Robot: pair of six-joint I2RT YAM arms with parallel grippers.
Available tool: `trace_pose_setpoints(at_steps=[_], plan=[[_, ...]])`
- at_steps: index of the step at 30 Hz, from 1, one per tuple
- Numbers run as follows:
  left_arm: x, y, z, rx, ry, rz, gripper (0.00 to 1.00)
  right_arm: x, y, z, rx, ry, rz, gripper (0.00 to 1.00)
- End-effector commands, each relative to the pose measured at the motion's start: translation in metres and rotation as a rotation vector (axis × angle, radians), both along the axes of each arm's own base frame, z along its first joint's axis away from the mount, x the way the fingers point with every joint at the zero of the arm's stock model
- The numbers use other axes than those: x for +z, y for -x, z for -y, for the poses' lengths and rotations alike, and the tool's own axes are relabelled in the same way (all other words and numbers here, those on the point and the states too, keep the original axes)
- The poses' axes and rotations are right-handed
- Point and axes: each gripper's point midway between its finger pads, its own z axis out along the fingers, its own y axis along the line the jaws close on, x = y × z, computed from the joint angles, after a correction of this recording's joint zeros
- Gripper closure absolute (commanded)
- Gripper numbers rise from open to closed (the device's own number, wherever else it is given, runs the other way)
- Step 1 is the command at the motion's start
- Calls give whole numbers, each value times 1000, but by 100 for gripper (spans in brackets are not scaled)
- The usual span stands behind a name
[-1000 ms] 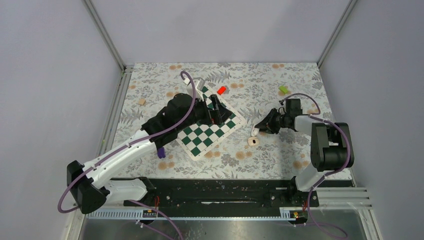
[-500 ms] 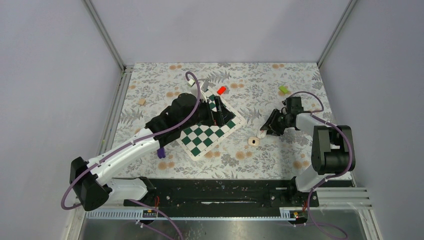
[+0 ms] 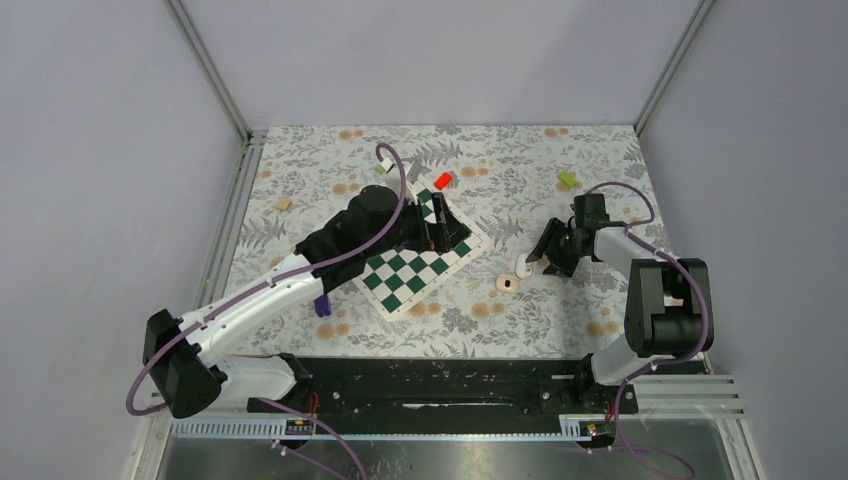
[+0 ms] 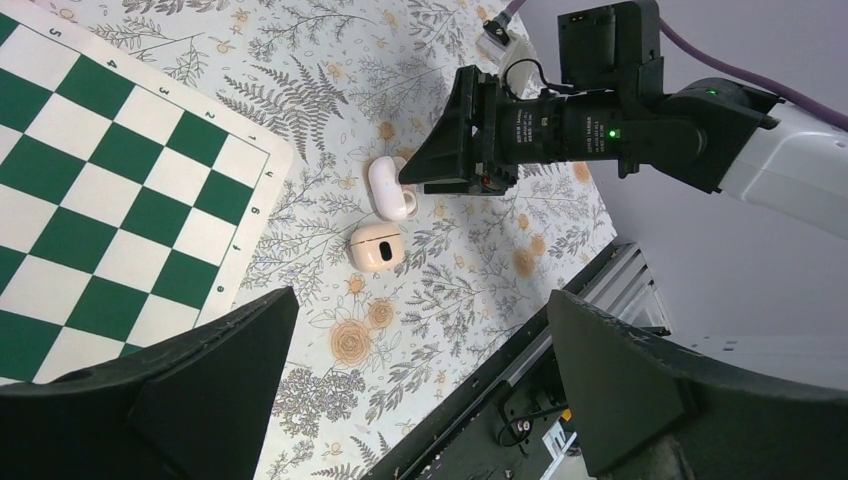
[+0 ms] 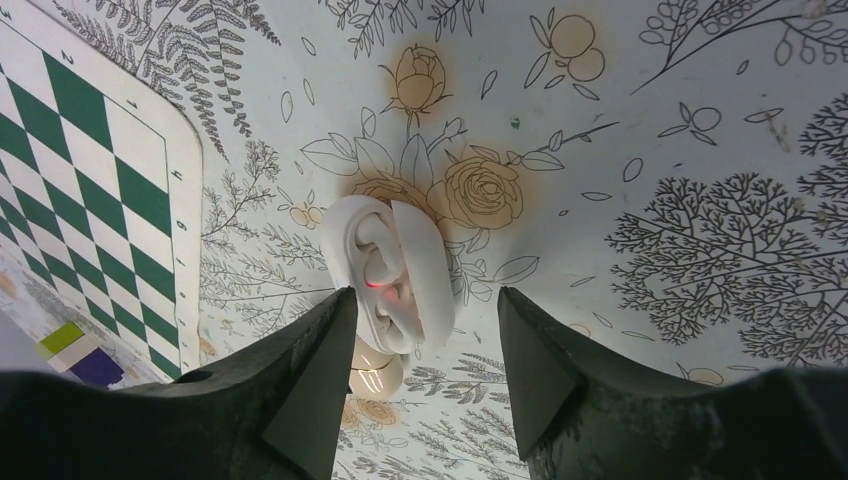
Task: Insert the wireless bluetooth earbuds into the charging case
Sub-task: Place the charging case at the center of the board.
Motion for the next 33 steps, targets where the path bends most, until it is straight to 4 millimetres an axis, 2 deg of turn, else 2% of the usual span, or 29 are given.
trace_pose_setpoints(at_steps=[1,7,14,20,25,26,33], plan=[[28,-4,9,-23,49,57,1,17,-11,4,6,26,54,40],[27,-7,12,-27,41,59,1,13,-11,-8,37,-43,41,41],[27,-9,15,-37,36,59,2,8,-12,-12,55,-68,32,41],[28,-10,18,-47,34,62,2,4,-11,-12,60,-66,17,52],[27,-10,18,-50,31,61,2,5,-10,-8,60,-36,14,64],[26,-10,18,-51,31,60,2,5,-9,-7,60,-33,12,70],[24,-10,18,-58,27,58,2,6,-6,-2,56,-1,8,71]])
